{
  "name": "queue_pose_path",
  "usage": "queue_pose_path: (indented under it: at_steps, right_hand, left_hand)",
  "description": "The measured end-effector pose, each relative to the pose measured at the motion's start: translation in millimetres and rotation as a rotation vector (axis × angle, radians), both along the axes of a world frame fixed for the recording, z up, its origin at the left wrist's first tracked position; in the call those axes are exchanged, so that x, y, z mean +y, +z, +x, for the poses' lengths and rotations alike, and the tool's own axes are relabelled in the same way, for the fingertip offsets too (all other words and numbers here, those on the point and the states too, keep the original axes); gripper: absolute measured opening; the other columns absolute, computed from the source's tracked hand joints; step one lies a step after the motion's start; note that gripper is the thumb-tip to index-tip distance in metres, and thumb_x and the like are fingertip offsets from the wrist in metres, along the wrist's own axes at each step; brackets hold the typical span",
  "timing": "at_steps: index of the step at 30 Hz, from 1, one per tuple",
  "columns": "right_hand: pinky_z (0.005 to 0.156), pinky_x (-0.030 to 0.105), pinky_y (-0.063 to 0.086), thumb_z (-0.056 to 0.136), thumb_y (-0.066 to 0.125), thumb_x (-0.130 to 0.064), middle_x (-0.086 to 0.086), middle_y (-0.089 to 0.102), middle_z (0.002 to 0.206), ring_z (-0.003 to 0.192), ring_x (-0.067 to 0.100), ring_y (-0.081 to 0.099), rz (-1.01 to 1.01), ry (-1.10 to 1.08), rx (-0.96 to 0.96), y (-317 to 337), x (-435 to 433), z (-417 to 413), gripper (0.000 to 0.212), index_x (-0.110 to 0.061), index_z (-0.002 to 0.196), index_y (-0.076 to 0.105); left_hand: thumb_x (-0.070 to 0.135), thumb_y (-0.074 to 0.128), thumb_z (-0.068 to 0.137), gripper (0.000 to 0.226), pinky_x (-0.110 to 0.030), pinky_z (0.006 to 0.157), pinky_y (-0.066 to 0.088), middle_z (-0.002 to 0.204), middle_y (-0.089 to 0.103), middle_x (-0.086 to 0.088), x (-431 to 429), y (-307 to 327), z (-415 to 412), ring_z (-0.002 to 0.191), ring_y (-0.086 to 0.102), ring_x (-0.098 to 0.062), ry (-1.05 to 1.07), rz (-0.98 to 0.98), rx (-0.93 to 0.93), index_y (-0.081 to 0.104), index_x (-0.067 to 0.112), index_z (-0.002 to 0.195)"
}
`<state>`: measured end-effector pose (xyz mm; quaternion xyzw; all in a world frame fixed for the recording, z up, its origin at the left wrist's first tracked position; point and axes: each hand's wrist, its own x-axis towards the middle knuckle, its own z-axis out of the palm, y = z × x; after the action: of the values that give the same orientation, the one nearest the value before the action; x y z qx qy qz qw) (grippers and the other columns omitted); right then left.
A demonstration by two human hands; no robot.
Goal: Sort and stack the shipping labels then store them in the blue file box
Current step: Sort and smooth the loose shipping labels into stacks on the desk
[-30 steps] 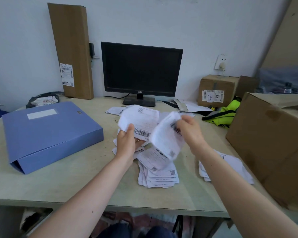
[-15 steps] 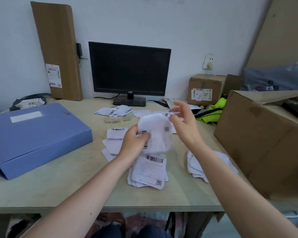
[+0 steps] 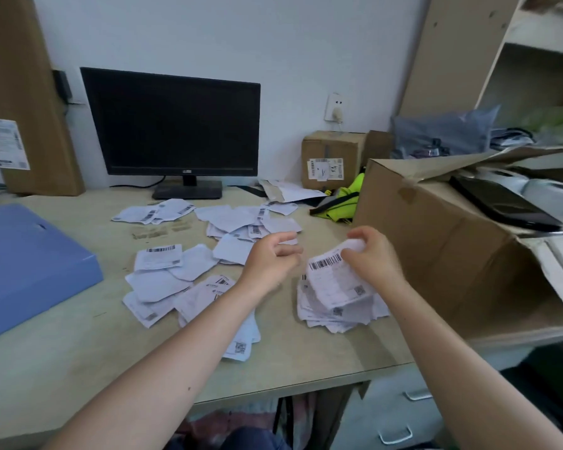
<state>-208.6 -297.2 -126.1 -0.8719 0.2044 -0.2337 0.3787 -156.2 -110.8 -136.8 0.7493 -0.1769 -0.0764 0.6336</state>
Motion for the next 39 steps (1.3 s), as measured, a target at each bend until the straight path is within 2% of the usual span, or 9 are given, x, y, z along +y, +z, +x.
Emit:
queue_pose_path:
  at_steps: [5, 9, 13, 17, 20, 24, 28, 31, 39]
  right_hand:
    - [0.095, 0.037, 0.043, 0.083, 0.063, -0.03, 0.003, 0.046, 0.139, 0.126, 0.025, 0.046, -0.19, -0.045, 0.241, -21.8, -2.2, 0.5, 0.057, -0.024, 0.137, 0.047]
    - [0.104, 0.04, 0.034, 0.082, 0.063, -0.033, 0.001, 0.044, 0.139, 0.131, 0.025, 0.035, -0.347, -0.011, 0.128, -10.2, 22.2, 9.1, 0.054, -0.026, 0.134, 0.05]
    - [0.104, 0.038, 0.039, 0.079, 0.064, -0.03, -0.003, 0.052, 0.134, 0.128, 0.019, 0.045, -0.255, 0.18, 0.058, 1.7, 59.5, 34.0, 0.049, -0.027, 0.127, 0.055]
    - [0.099, 0.032, 0.042, 0.079, 0.067, -0.031, -0.002, 0.054, 0.134, 0.123, 0.017, 0.051, -0.129, 0.407, 0.197, 1.0, 100.1, 63.9, 0.05, -0.025, 0.128, 0.055]
    - [0.098, 0.027, 0.036, 0.085, 0.068, -0.033, -0.001, 0.05, 0.141, 0.13, 0.016, 0.045, -0.155, 0.523, 0.329, -1.9, 124.0, 81.1, 0.055, -0.022, 0.135, 0.051]
    - [0.1, 0.034, 0.041, 0.084, 0.069, -0.03, 0.005, 0.053, 0.137, 0.126, 0.025, 0.048, -0.253, 0.54, 0.442, -8.2, 150.1, 104.9, 0.055, -0.017, 0.134, 0.051]
    - [0.104, 0.039, 0.04, 0.07, 0.074, -0.04, 0.001, 0.048, 0.141, 0.13, 0.026, 0.043, -0.292, 0.49, 0.484, -21.3, 161.4, 127.7, 0.076, -0.032, 0.139, 0.043]
    - [0.111, 0.047, 0.031, 0.066, 0.072, -0.045, 0.001, 0.036, 0.149, 0.141, 0.03, 0.027, -0.315, 0.438, 0.542, -27.6, 162.1, 138.8, 0.089, -0.034, 0.145, 0.033]
    - [0.105, 0.035, 0.04, 0.069, 0.068, -0.053, -0.001, 0.047, 0.144, 0.131, 0.02, 0.046, -0.253, 0.459, 0.464, -40.4, 161.0, 158.3, 0.075, -0.029, 0.138, 0.048]
  left_hand:
    - [0.007, 0.062, 0.085, 0.04, -0.037, 0.084, 0.055, 0.112, 0.07, 0.004, -1.4, -4.9, 3.2, 0.1, 0.066, -0.012, -0.003, 0.0, 0.013, 0.06, 0.023, 0.122]
    - [0.008, 0.062, 0.085, 0.034, -0.032, 0.09, 0.053, 0.109, 0.069, 0.007, 6.9, -1.3, 9.7, 0.103, 0.064, -0.009, 0.01, -0.023, 0.005, 0.061, 0.027, 0.113]
    - [0.009, 0.064, 0.086, 0.028, -0.029, 0.091, 0.052, 0.109, 0.07, 0.007, 35.2, 6.7, 25.2, 0.102, 0.064, -0.008, 0.068, -0.057, -0.007, 0.063, 0.028, 0.106]
    - [0.005, 0.064, 0.087, 0.032, -0.027, 0.093, 0.05, 0.114, 0.068, 0.003, 91.8, 10.0, 46.1, 0.104, 0.063, -0.009, 0.16, -0.02, -0.059, 0.064, 0.025, 0.112]
    - [0.0, 0.064, 0.085, 0.045, -0.03, 0.105, 0.042, 0.127, 0.061, 0.003, 140.1, 6.3, 62.3, 0.119, 0.056, -0.012, 0.136, 0.14, -0.105, 0.06, 0.026, 0.122]
    - [0.008, 0.073, 0.08, 0.062, -0.022, 0.107, 0.029, 0.148, 0.04, 0.008, 191.5, -3.4, 76.5, 0.14, 0.032, -0.01, -0.079, 0.523, -0.078, 0.051, 0.034, 0.133]
    - [0.038, 0.079, 0.074, 0.093, -0.04, 0.12, 0.007, 0.162, -0.003, 0.008, 210.2, -13.0, 77.9, 0.148, -0.016, -0.016, -0.19, 0.927, -0.021, 0.024, 0.046, 0.148]
    - [0.047, 0.081, 0.069, 0.108, -0.044, 0.119, -0.002, 0.161, -0.016, 0.007, 209.4, -18.8, 77.1, 0.144, -0.028, -0.019, -0.192, 1.032, -0.016, 0.01, 0.048, 0.15]
    - [0.046, 0.07, 0.081, 0.088, -0.036, 0.12, 0.013, 0.162, 0.005, 0.002, 205.1, -45.0, 110.6, 0.149, 0.007, -0.02, -0.04, 0.882, -0.082, 0.017, 0.04, 0.151]
